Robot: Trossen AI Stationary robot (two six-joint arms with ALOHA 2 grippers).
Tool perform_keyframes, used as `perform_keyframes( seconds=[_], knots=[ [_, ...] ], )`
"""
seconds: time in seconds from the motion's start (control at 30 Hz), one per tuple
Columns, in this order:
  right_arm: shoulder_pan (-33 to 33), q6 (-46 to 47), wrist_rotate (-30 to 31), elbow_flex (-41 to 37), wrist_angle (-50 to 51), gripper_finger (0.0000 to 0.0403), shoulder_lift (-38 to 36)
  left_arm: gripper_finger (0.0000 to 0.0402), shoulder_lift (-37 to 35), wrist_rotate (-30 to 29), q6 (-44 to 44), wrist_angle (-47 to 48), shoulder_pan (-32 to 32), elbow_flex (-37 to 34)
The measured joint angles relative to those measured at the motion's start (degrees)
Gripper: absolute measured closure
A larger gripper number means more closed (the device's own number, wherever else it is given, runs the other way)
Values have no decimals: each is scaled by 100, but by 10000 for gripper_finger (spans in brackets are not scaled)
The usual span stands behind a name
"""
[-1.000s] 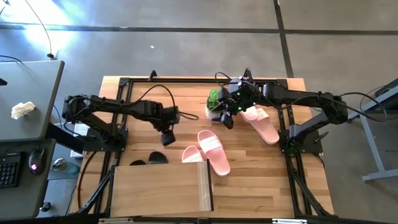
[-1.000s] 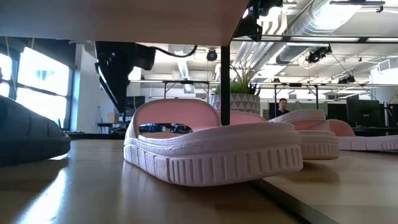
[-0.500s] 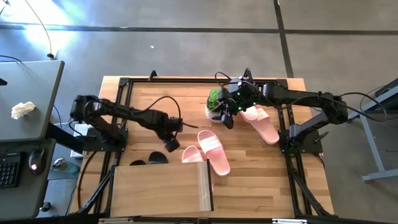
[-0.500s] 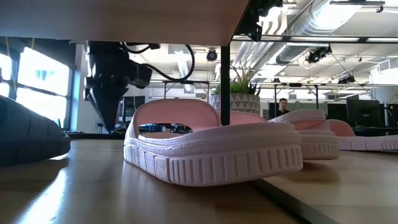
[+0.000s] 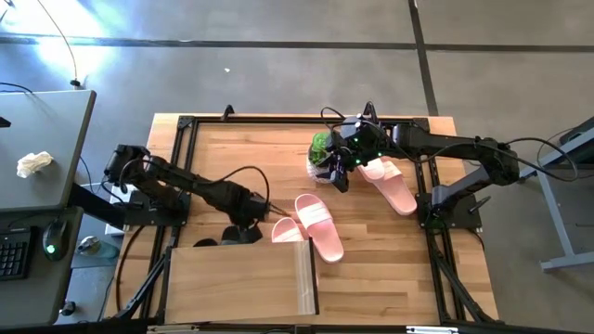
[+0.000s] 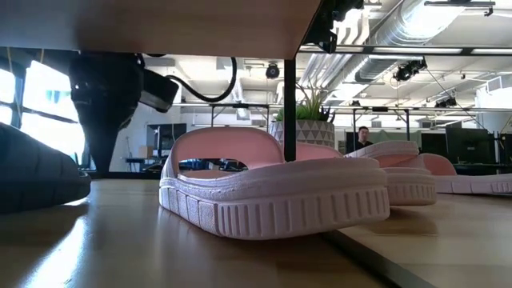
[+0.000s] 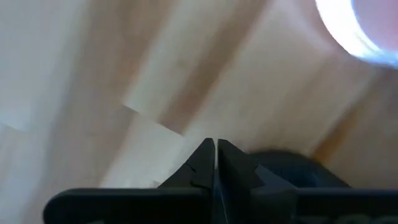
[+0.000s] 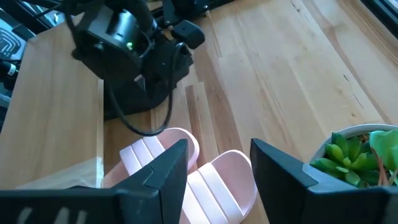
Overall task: Pick and place slides into the shelf
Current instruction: Put the black slide under the shelf
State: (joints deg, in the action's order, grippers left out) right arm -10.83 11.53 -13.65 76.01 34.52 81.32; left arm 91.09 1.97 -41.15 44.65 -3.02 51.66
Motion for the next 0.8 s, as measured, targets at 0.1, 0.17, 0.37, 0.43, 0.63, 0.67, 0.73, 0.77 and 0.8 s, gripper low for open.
perform_keyframes(
  seconds=[0.1,0.17,0.37,0.43,0.63,0.67,0.73,0.77,0.8],
  knots=[
    [0,0,-33,0,-1,241,0,398,0,93,5,33,-141,0],
    [0,0,-35,0,2,241,0,395,0,143,3,30,-231,0],
    [0,0,-57,0,2,241,0,400,0,377,25,38,-380,0],
    [0,0,-102,0,2,241,1,399,0,500,62,34,-386,0],
    [1,0,-153,0,4,241,1,399,0,596,-42,44,-375,-2],
    [1,0,-153,0,4,241,1,400,0,496,-106,47,-377,-2],
    [0,1,-166,0,4,241,0,401,0,233,-239,50,-377,-2],
    [2,13,-187,0,4,241,0,401,0,120,-328,45,-377,-2],
    [0,24,-199,0,4,241,0,401,0,14,-430,37,-379,-2]
  ],
)
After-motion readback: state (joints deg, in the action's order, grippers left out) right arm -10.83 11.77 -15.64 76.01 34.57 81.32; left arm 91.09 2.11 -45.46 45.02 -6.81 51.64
